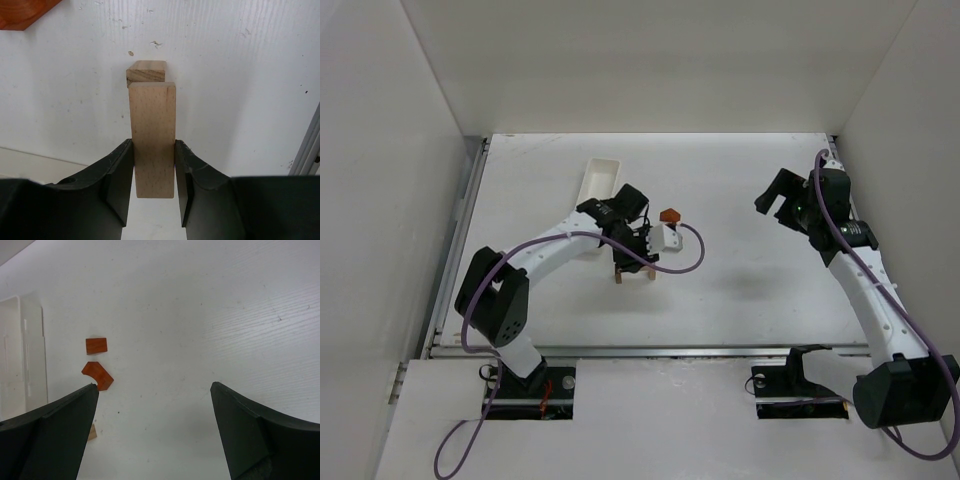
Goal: Build the wood block tower
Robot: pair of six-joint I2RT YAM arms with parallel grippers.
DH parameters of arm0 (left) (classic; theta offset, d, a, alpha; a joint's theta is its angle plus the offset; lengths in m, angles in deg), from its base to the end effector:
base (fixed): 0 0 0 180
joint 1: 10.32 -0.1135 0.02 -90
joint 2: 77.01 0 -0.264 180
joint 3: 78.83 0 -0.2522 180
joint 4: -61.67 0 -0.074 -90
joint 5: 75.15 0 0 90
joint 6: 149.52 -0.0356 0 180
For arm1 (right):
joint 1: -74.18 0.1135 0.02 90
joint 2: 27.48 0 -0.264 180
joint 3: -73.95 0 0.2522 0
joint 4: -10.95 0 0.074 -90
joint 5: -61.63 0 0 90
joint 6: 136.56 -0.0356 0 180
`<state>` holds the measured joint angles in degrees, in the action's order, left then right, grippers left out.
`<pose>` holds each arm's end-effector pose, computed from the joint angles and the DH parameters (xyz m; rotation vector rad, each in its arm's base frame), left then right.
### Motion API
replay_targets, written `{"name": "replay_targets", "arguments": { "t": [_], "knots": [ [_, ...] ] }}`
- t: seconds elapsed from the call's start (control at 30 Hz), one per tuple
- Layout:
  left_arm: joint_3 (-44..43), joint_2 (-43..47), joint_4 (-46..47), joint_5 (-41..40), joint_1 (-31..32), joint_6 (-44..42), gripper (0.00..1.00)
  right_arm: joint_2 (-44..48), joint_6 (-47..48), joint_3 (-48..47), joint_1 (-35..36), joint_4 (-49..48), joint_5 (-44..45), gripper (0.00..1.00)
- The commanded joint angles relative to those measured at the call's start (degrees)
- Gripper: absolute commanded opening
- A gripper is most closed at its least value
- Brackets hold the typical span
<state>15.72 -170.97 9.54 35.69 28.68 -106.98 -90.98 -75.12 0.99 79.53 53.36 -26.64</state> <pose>0.2565 -0.2240 0.2461 1.8542 1.7913 -0.4225 0.2420 0.0216 0.3316 0.4523 2.1141 0.3114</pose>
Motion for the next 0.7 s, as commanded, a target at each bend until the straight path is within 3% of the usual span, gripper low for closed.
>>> {"name": "replay_targets", "arguments": {
  "t": [0.0, 0.67],
  "knots": [
    [0.75, 2.99, 0.31, 1.31, 0.11, 0.18, 0.0, 0.22, -0.54, -2.06, 0.54, -2.36, 0.99, 1.0],
    [3.92, 4.66, 1.46, 0.25, 0.11, 0.18, 0.0, 0.22, -0.54, -2.06, 1.6, -2.36, 2.04, 1.0]
  ]
}}
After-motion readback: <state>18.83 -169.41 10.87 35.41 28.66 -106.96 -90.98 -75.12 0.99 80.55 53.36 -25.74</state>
